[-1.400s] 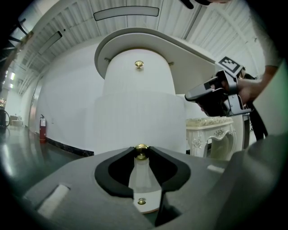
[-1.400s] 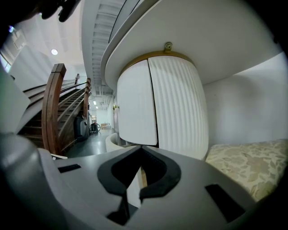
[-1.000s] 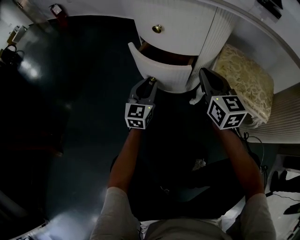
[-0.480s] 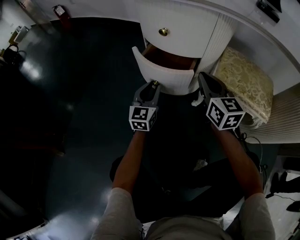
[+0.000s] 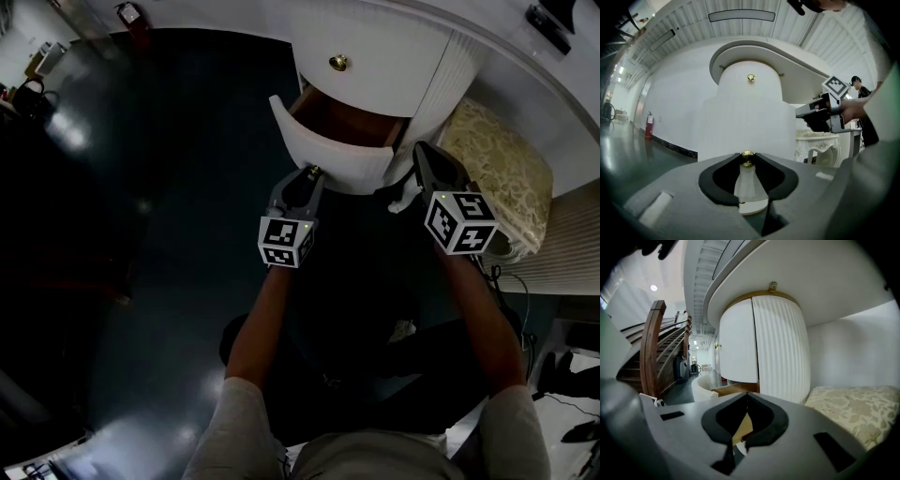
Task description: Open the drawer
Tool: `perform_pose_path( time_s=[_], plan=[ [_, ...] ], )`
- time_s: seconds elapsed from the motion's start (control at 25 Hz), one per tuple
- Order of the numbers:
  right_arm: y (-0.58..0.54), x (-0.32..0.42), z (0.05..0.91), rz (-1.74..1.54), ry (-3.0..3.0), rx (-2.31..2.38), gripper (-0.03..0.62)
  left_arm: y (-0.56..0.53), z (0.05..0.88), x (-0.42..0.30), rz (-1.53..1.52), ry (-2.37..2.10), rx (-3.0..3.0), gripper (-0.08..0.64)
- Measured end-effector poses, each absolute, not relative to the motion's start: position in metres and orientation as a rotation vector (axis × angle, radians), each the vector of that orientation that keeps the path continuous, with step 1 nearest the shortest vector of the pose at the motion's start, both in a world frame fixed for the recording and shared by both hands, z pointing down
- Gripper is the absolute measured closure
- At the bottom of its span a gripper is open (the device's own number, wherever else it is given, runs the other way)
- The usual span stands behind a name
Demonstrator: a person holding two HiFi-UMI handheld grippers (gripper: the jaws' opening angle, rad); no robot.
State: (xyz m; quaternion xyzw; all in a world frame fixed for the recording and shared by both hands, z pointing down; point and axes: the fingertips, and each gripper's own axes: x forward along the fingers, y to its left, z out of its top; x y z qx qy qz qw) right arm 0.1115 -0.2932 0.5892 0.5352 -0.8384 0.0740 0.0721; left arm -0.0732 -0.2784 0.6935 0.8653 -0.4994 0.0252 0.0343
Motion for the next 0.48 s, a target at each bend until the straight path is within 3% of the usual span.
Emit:
perform_pose_path(
  time_s=[0.48],
  plan=[
    [-0.2950, 0.1079, 0.5993, 0.295, -2.509, 1.593, 0.577, -0.2689, 0.6932, -0.0762, 0.096, -1.550, 2.662, 0.451]
  ],
)
